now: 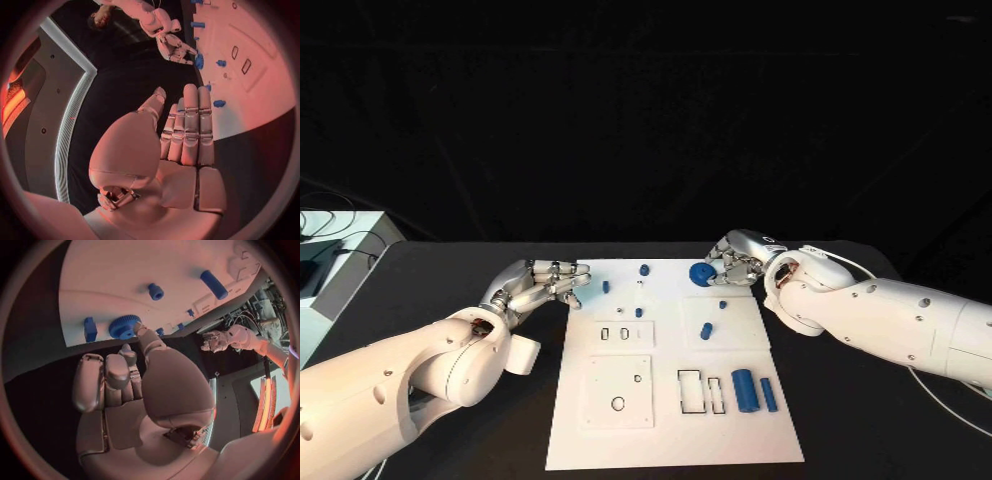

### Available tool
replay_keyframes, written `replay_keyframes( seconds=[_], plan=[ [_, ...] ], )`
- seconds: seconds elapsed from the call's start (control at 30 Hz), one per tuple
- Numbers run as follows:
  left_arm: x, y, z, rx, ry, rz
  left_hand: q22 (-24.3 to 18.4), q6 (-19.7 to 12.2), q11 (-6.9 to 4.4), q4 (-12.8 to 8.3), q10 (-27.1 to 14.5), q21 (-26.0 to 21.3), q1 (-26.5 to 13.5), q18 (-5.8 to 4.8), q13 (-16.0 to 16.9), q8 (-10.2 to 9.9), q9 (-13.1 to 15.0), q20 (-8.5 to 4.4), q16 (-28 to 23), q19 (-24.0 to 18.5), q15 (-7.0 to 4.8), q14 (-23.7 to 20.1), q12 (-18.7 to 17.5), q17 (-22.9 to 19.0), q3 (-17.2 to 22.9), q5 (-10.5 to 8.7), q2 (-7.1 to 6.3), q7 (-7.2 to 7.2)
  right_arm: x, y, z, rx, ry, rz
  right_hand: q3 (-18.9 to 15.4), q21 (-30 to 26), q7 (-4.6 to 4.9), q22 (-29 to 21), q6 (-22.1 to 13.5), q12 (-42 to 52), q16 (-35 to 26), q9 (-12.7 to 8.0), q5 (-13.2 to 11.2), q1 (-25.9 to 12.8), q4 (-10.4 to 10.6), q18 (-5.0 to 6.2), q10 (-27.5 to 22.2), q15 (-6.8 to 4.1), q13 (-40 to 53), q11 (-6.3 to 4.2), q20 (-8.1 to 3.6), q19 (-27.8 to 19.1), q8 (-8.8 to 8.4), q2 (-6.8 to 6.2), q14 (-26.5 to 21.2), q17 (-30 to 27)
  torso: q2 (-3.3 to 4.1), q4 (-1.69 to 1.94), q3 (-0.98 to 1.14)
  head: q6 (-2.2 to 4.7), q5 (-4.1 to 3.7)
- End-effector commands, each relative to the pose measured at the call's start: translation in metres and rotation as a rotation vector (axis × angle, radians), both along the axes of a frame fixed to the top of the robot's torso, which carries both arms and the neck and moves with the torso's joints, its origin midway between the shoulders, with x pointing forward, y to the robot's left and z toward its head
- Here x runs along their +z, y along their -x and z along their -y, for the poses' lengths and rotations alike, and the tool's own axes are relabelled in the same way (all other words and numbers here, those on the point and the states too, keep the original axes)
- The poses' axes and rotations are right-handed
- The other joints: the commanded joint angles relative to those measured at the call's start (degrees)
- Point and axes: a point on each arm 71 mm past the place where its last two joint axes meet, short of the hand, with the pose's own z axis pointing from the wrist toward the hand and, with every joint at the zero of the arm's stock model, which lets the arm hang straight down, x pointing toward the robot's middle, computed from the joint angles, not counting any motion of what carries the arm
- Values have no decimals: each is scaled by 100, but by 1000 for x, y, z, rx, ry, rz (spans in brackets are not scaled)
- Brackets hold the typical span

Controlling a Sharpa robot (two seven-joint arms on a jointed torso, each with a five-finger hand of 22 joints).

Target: Assemble the parts on the task board

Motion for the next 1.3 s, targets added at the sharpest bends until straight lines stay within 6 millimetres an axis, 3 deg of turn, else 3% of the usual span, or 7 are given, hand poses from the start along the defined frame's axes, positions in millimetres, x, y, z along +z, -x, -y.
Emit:
replay_keyframes(
  seconds=[0.03, 0.33, 0.6, 1.0, 1.3],
  plan=[
    [1, 1, 2, -18, 3, 14, -10, -5, -4, -7, -36, 29, -7, 63, 4, 3, 9, 15, 5, 0, -11, -18, 8, -1, -32, -13, 29, -14, -3, -3, 2, -35, -31, -54, 1, 32, 52, 1054, -121, 9, 19, -5, 25, -78, 33, -91, 6, 16, 10, 18, 38, 471, -30, 31, 15, 29, -1, -3, -5, -9, -9],
    [1, 1, 1, -19, 2, 11, -18, -5, -1, -12, -43, 34, -3, 63, 4, 4, 9, 14, 5, -2, -9, -19, 9, -3, -24, -12, 38, -14, -4, -8, -1, -58, -53, -78, -23, 64, 64, 1060, -165, -26, 31, -7, 56, -131, 48, -94, -29, 25, -10, 28, 47, 471, -35, 51, 18, 85, -6, -12, 7, -37, -1],
    [1, 1, 2, -22, 2, 8, -21, 3, -2, -16, -46, 36, 2, 64, 3, 5, 10, 13, 6, -3, -11, -20, 8, -3, -19, -12, 42, -16, -4, -14, -3, -77, -67, -92, -50, 62, 91, 1059, -289, -93, 26, -7, 169, -318, 173, -90, -91, 41, -64, 49, 61, 468, -39, 81, 19, 115, -10, -2, 1, -33, -14],
    [1, 1, 2, -23, 2, 7, -21, 3, -2, -16, -46, 36, 2, 64, 3, 5, 10, 13, 6, -3, -11, -20, 8, -3, -19, -12, 42, -16, -5, -18, -8, -73, -60, -123, -39, 71, 85, 1061, -278, -125, 15, -4, 181, -366, 136, -88, -135, 42, -113, 48, 70, 464, -21, 81, 18, 152, -7, -16, 5, -48, -7],
    [1, 2, 2, -22, 1, 5, -37, -3, 1, -20, -53, 51, -6, 65, 4, 2, 9, 13, 8, -4, -9, -19, 8, -5, -10, -12, 43, -9, -10, -18, -12, -56, -42, -156, -38, 74, 79, 1062, -261, -132, 6, -1, 180, -362, 130, -90, -147, 41, -125, 47, 70, 462, -13, 76, 19, 159, 3, 0, 13, -82, 7]
  ],
)
